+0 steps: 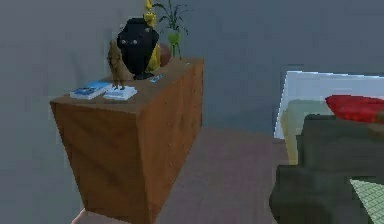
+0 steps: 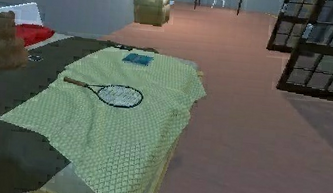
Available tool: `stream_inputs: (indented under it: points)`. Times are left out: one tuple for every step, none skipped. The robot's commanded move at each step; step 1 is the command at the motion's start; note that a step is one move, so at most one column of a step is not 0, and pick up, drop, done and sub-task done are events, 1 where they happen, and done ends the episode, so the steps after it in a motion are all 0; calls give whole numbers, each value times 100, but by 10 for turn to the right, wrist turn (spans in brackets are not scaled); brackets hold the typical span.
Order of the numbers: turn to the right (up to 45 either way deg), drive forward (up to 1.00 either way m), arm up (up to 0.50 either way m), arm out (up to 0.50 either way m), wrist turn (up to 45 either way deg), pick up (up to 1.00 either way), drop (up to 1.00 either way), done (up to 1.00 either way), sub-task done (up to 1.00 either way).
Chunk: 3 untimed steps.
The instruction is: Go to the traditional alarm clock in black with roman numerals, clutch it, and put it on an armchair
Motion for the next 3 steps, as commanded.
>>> stream_inputs:
  points:
    - [0,70,0,0,0,0,0,0,0]
    - [180,0,0,0,0,0,0,0,0]
    - [0,100,0,0,0,0,0,0,0]
